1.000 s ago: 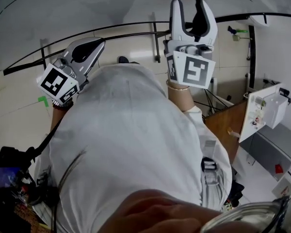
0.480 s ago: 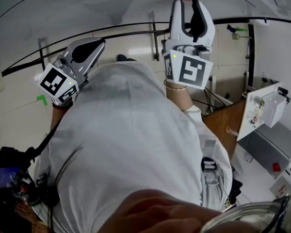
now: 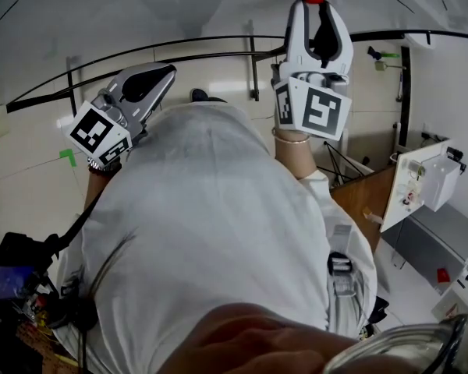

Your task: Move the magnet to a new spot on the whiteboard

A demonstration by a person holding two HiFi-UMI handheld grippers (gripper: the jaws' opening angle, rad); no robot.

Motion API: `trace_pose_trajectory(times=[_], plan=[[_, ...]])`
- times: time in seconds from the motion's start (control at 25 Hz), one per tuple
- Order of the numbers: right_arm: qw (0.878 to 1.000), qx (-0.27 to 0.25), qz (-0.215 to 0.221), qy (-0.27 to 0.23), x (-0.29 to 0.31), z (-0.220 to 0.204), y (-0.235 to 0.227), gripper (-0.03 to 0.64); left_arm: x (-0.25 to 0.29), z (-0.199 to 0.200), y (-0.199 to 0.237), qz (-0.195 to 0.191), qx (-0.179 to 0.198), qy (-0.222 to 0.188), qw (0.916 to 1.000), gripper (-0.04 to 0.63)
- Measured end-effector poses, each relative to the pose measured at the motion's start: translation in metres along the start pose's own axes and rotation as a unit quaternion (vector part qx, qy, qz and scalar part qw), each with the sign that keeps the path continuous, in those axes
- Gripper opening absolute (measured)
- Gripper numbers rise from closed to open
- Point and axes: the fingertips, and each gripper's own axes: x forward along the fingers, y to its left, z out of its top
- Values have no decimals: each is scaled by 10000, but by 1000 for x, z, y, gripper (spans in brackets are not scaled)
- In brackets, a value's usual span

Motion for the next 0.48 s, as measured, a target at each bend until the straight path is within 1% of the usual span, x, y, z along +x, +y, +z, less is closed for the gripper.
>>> trace_pose_trajectory(times=[0.2,0.36,0.44,0.48], plan=[[9999,-34,103,6,-4,1,2,126,-3,1,1,51,-22,-29,10000,3],[9996,-195,167,70,-11,1,3,126,7,3,-3,-31,-10,-24,10000,3],[9996,-165,190,107,-23,1,13,126,0,-3,-10,-103,-30,-20,9999,3],[9996,-135,215,108,-32,3,25,126,-12,-8,-15,-133,-47,-21,9999,3]])
